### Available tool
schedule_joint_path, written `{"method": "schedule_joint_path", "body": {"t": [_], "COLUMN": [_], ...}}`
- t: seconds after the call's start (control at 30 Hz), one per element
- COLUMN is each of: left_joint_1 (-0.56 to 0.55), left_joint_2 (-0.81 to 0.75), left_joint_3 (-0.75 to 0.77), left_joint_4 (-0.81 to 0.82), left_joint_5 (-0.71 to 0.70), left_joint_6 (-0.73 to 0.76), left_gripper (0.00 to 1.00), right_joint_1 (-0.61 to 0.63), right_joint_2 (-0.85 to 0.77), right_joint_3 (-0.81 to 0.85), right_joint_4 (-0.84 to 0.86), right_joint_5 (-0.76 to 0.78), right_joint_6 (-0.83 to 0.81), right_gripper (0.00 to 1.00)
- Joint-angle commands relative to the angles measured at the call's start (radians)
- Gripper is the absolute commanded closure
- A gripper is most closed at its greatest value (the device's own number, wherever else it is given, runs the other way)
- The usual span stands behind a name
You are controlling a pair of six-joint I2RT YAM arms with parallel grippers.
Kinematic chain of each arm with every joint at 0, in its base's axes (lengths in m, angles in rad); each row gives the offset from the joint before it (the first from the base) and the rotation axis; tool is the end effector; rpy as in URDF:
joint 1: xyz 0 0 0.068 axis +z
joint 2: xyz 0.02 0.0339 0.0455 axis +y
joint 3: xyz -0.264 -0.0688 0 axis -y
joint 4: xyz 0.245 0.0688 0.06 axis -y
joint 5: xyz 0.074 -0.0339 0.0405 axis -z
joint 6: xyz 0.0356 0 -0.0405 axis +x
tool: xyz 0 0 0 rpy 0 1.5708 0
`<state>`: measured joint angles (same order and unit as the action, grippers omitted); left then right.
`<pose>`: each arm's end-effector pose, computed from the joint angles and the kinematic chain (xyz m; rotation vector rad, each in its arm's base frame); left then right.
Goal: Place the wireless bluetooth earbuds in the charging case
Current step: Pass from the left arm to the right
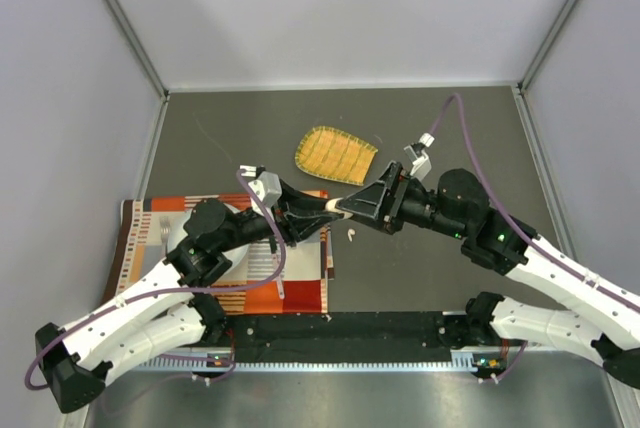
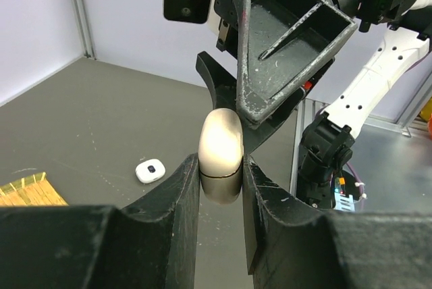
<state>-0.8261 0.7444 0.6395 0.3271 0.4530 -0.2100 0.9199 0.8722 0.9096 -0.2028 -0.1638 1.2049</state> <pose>0.1100 -0.1423 0.3497 0.8179 1.2248 -1.1601 0.1168 0.1630 0.3668 0.1509 2.0606 1.6072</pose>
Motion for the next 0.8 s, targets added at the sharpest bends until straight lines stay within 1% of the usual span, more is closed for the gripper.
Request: {"method": "schedule_joint_path", "body": {"t": [0.0, 0.17, 0.43, 0.6, 0.73, 0.77], "left_joint_1": [-0.004, -0.005, -0.01, -0.016, -0.019, -0.018], "left_joint_2": [-0.005, -0.002, 0.003, 0.009, 0.009, 0.01], "left_joint_3": [0.045, 0.045, 0.035, 0.031, 0.029, 0.029], "left_joint_4": [0.036, 0.041, 0.055, 0.072, 0.073, 0.073], "left_joint_5": [-0.011, -0.007, -0.01, -0.014, -0.017, -0.02], "left_joint_6": [0.02, 0.014, 0.009, 0.006, 0.008, 0.008], "left_gripper": [1.0, 1.0, 1.0, 1.0, 1.0, 1.0], "right_joint_1": [-0.016, -0.036, -0.05, -0.053, -0.056, -0.056], "right_joint_2": [-0.019, -0.022, -0.026, -0.021, -0.022, -0.024], "right_joint_3": [0.041, -0.001, -0.034, -0.043, -0.049, -0.049], "right_joint_4": [0.026, 0.086, 0.138, 0.158, 0.174, 0.177], "right_joint_5": [-0.036, -0.074, -0.102, -0.117, -0.117, -0.115], "right_joint_6": [0.051, 0.099, 0.139, 0.16, 0.166, 0.171], "right_gripper": [0.28, 0.39, 0.41, 0.37, 0.4, 0.43]}}
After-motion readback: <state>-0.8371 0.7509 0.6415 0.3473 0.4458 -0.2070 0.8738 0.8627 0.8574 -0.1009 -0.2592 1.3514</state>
